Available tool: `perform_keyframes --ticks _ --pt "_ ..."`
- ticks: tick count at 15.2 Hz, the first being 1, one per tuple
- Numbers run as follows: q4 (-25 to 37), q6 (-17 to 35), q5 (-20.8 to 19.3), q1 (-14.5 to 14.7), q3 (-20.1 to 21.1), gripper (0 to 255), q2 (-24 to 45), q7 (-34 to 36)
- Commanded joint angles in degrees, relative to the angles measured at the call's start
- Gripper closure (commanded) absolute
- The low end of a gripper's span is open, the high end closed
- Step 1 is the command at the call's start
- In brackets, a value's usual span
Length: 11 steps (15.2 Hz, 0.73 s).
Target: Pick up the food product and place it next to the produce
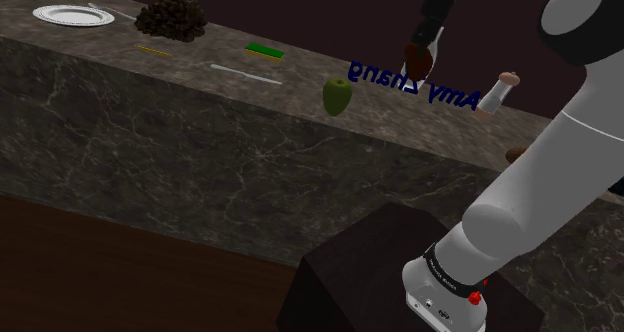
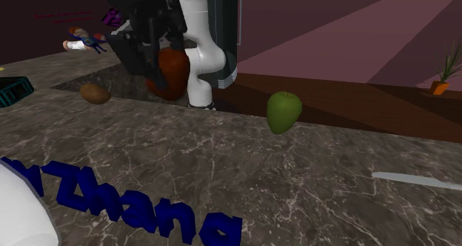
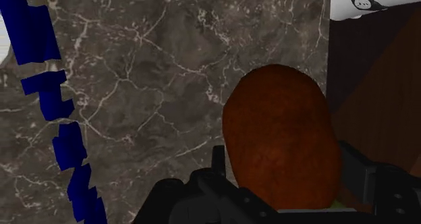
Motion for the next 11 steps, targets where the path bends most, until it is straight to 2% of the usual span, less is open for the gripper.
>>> perform_keyframes --ticks 1,11 --pt "-2.1 0.2 -1.3 -1.1 -1.0 255 -1.8 -2.3" --pt "-7.2 -0.2 -7.4 -6.9 -6.9 255 -6.8 -14.6"
